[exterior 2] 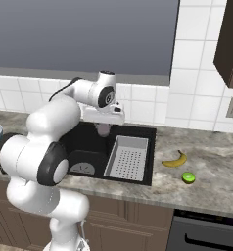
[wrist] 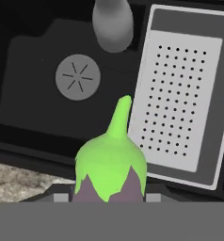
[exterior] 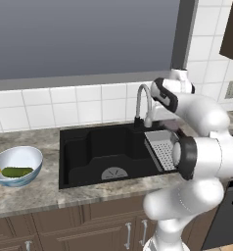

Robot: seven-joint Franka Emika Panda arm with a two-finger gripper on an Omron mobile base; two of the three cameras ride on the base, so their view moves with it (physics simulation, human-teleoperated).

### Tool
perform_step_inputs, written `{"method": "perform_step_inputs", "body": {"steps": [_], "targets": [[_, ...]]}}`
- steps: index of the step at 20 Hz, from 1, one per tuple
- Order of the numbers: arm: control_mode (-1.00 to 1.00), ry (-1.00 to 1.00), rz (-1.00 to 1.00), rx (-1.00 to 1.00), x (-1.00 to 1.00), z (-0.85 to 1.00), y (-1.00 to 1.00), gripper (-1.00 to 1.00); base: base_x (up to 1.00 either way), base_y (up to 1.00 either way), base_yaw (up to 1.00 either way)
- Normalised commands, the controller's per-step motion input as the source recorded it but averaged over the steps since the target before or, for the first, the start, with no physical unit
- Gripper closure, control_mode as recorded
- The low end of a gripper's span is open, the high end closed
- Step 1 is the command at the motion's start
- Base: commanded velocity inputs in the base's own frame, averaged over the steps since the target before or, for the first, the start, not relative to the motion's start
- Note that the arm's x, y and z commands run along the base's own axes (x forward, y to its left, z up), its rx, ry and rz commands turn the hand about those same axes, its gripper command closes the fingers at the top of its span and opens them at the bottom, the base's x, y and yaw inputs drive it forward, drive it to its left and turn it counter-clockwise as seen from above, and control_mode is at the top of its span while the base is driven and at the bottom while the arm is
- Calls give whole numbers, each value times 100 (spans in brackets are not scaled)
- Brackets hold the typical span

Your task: There is a mixed pile of frozen fruits and vegetables on the counter. Locate all the frozen vegetables and place the items in a bowl on the counter. Take all the frozen fruits and defrost them in a running sink.

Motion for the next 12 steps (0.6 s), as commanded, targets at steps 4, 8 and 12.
{"method": "perform_step_inputs", "body": {"steps": [4,8,12], "targets": [[-100,0,10,0,-14,0,40,100,0,0,0],[-100,0,10,0,-11,0,41,100,0,0,0],[-100,0,11,0,-3,1,41,100,0,0,0]]}}
